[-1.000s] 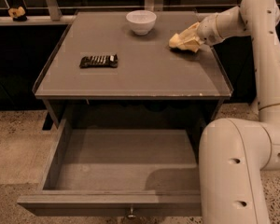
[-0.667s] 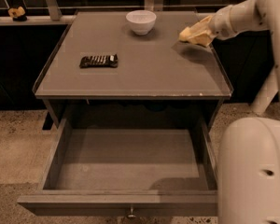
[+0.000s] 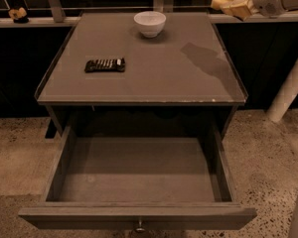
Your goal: Place sponge into top drawer
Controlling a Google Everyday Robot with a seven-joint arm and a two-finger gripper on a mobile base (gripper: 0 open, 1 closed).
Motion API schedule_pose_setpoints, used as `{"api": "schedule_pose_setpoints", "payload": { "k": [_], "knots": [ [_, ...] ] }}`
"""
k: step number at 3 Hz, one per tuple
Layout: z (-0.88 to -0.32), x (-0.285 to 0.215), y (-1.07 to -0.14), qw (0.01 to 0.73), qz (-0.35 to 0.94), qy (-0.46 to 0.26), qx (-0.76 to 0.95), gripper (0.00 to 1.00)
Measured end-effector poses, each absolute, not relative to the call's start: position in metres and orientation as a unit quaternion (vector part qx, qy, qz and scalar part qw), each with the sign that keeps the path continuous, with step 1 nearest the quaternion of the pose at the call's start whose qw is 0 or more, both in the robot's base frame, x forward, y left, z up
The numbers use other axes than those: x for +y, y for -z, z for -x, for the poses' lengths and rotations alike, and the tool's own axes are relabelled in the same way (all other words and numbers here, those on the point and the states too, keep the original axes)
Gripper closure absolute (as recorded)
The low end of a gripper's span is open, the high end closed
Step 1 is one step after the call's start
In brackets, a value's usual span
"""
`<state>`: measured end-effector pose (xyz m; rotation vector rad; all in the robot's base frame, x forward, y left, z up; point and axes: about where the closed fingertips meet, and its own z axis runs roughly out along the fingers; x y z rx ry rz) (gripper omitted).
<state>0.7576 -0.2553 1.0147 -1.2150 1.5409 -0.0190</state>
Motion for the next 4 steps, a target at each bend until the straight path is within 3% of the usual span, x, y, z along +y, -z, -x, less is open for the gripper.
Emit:
{"api": "schedule_pose_setpoints", "payload": {
  "k": [2,4],
  "knots": [
    [-0.749,-0.248,-1.005,0.544,0.524,-0.003,0.655,1.00],
    [-0.644,-0.242,-1.057,0.568,0.530,0.009,0.630,1.00]
  ]
}}
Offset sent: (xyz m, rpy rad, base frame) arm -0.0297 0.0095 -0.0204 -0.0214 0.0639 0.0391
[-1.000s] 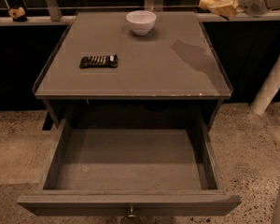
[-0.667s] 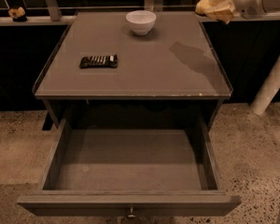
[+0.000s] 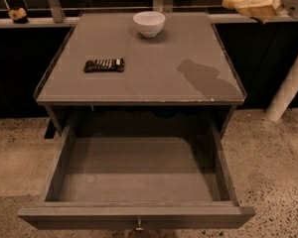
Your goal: Place sponge into top drawer
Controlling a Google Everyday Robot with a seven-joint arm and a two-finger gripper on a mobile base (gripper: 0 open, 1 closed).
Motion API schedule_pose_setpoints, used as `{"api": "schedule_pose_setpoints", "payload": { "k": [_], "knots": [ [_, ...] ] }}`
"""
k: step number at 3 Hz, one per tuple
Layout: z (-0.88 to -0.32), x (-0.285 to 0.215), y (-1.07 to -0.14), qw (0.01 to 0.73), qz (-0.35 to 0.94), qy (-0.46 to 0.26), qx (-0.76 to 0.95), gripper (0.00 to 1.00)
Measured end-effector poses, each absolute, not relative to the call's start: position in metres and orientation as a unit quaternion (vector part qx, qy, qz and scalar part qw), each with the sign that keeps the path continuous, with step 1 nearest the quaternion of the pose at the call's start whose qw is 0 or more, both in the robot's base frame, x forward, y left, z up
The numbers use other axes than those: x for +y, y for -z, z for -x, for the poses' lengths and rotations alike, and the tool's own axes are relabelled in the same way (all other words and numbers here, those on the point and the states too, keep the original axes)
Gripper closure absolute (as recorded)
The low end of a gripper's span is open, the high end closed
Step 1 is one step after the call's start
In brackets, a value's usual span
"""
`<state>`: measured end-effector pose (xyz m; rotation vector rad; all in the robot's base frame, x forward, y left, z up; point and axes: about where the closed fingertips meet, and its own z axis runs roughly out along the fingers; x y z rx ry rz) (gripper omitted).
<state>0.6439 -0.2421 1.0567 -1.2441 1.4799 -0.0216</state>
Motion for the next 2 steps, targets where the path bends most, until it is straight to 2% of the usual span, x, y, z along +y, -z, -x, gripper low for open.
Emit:
{"api": "schedule_pose_setpoints", "payload": {
  "k": [1,2],
  "knots": [
    [-0.570,-0.224,-1.083,0.576,0.527,0.022,0.625,1.00],
    [-0.546,-0.243,-1.050,0.550,0.518,0.022,0.654,1.00]
  ]
}}
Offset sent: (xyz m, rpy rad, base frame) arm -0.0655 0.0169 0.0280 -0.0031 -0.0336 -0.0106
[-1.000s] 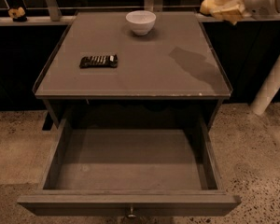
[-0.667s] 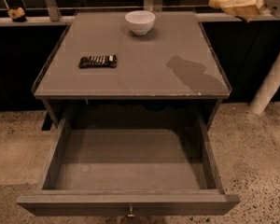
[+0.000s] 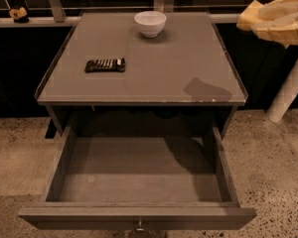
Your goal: Place sponge into top drawer
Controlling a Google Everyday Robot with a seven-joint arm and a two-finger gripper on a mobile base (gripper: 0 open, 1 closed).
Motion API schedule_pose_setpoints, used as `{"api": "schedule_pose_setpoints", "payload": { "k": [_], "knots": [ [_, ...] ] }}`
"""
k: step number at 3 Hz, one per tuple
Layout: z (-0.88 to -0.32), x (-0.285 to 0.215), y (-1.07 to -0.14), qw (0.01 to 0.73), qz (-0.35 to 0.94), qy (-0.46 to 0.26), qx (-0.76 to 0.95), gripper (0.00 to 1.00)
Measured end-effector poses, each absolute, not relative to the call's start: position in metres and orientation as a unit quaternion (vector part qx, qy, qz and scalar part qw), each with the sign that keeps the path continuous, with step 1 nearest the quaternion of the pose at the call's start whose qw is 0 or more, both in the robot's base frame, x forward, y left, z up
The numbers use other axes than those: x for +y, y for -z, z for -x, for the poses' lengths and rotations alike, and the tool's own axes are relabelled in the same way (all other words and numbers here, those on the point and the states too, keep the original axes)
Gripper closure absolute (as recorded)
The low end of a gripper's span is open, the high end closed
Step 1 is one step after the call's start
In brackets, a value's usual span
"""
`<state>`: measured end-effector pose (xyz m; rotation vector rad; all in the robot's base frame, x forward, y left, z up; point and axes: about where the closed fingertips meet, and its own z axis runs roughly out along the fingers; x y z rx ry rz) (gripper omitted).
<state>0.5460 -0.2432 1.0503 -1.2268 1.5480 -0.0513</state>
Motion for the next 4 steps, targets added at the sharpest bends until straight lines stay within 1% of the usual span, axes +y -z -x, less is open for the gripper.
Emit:
{"api": "schedule_pose_setpoints", "payload": {
  "k": [2,3,4],
  "knots": [
    [-0.536,-0.237,-1.043,0.537,0.528,0.014,0.658,1.00],
    [-0.492,-0.216,-1.035,0.522,0.541,-0.006,0.660,1.00],
    [-0.441,-0.205,-1.001,0.499,0.530,-0.047,0.684,1.00]
  ]
}}
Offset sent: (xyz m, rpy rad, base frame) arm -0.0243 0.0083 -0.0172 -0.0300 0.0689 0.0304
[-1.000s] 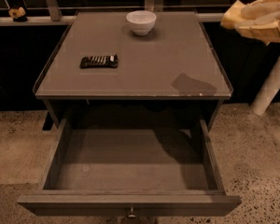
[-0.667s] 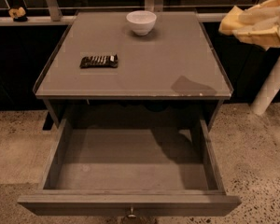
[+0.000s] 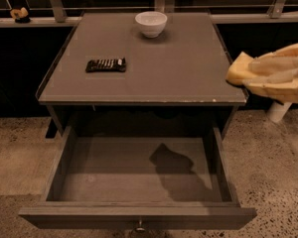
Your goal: Place sponge into top drawer
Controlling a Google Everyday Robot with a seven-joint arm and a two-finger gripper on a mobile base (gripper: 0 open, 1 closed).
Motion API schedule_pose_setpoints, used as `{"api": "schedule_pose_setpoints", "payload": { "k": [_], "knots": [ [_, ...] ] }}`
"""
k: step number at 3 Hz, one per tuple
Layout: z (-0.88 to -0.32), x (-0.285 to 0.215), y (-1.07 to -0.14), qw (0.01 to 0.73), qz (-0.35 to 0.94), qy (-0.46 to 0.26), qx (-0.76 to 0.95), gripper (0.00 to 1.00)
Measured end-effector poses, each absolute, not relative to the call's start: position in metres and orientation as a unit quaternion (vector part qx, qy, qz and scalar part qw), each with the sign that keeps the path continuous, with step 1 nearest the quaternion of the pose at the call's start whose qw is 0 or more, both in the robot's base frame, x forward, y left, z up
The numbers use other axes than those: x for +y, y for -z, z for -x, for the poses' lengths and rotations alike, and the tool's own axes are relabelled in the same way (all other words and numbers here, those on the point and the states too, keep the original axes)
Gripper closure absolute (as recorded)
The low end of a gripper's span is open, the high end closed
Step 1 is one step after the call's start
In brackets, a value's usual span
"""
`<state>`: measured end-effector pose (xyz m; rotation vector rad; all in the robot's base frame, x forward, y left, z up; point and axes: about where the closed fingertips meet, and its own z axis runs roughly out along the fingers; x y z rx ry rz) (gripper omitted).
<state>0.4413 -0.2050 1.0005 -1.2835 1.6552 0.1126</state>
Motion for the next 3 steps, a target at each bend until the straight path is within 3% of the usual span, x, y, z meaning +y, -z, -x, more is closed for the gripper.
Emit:
{"api": "schedule_pose_setpoints", "payload": {
  "k": [1,3],
  "knots": [
    [-0.428,-0.204,-0.942,0.469,0.516,-0.077,0.713,1.00],
    [-0.473,-0.209,-0.830,0.427,0.477,-0.092,0.763,1.00]
  ]
}}
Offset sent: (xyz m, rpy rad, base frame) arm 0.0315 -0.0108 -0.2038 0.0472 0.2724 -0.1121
